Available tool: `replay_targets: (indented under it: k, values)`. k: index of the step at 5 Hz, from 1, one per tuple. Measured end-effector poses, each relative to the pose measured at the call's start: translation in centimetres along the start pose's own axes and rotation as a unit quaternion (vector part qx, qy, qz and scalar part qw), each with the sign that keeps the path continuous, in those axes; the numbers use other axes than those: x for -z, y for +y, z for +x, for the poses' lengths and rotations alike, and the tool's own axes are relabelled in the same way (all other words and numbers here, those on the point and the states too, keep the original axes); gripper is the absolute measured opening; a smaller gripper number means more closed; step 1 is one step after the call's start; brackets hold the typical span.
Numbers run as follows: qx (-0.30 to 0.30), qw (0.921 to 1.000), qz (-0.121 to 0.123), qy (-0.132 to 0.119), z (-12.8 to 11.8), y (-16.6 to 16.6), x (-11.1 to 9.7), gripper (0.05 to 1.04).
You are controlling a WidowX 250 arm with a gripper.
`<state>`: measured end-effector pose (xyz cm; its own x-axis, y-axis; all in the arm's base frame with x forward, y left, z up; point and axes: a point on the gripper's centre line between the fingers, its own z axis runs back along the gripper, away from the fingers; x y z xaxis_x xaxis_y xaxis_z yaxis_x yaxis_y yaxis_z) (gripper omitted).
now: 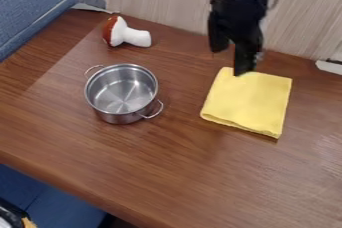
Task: Move yellow object to the bottom of a table
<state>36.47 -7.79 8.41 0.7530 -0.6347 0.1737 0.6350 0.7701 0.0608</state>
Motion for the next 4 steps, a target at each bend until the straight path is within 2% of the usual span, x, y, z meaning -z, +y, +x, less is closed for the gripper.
replay_targets:
  k: [1,2,3,4]
  values:
    - [0.032,0.9995,-0.003,-0.006,0.7,-1.7,0.5,1.001]
    - [0.045,0.9990,0.005,-0.005,1.0,-1.8,1.4,1.000]
    - [0.058,0.9983,0.004,0.006,1.4,-2.1,3.0,1.000]
    - [0.062,0.9980,0.001,0.005,1.5,-2.1,4.0,1.000]
